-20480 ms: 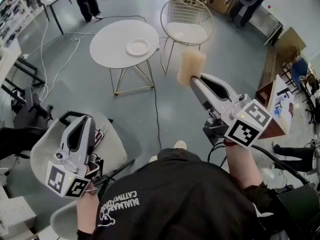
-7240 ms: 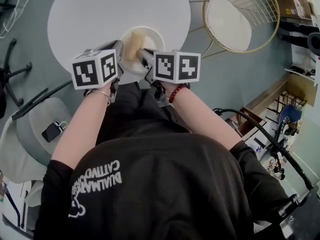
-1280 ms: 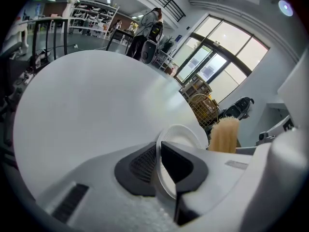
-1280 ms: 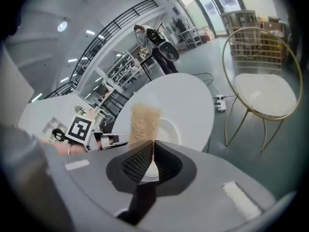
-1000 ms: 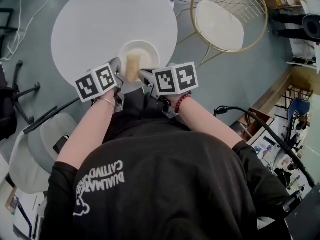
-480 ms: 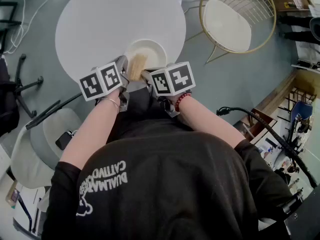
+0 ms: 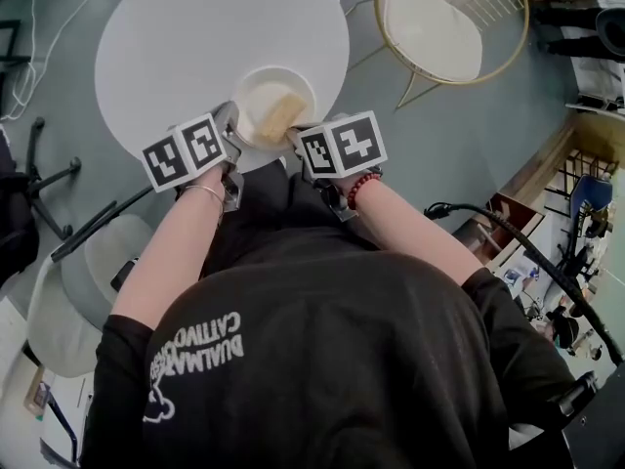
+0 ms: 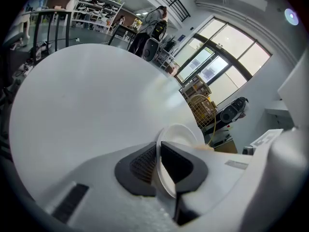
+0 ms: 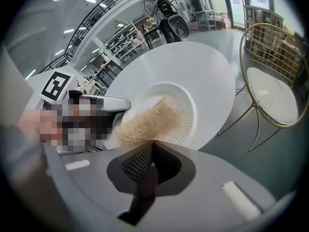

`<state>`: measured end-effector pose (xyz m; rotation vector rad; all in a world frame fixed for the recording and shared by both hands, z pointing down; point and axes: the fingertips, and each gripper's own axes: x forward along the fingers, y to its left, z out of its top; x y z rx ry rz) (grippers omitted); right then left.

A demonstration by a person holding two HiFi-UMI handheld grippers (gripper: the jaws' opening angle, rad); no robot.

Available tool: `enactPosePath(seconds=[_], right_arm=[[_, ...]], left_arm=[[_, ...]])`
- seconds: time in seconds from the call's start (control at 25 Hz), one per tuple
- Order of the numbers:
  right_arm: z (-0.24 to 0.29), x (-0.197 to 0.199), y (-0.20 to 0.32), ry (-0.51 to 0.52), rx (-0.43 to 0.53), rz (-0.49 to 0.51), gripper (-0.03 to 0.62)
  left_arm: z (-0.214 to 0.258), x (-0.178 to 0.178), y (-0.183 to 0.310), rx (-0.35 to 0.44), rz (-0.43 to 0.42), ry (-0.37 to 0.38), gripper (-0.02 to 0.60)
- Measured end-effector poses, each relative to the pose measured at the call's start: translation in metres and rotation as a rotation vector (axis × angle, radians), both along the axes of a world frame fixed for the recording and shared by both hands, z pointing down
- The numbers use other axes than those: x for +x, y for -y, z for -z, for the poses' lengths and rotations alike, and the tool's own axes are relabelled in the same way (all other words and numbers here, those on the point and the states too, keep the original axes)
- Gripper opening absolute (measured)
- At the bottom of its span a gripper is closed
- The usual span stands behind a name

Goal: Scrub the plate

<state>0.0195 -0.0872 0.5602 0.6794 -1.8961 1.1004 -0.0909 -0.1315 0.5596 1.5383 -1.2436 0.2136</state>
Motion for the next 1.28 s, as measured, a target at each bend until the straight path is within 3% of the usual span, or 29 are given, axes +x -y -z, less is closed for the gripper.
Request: enactPosePath(seconds=[0.84, 1.0, 1.12, 1.28], right_arm=[[0.008, 0.07, 0.001, -0.146, 0.081, -0.102, 0.008], [0.036, 0.061, 0.006, -0.065, 0.139, -0.118, 0.008], [0.055, 0.033, 0.007, 0.037, 0.166, -0.082, 0.008], [0.048, -0.018, -0.008, 0.134, 0.094, 0.009, 0.008]], left_arm=[[0.001, -0.001, 0.001, 0.005, 0.017, -0.007, 0.031], [0.001, -0.002, 0.001, 0.007, 0.026, -0.004, 0.031], [0.001, -0.002, 0.001, 0.007, 0.036, -0.006, 0.031], [0.002, -0.003, -0.001, 0.009, 0.038, -0.002, 0.031]])
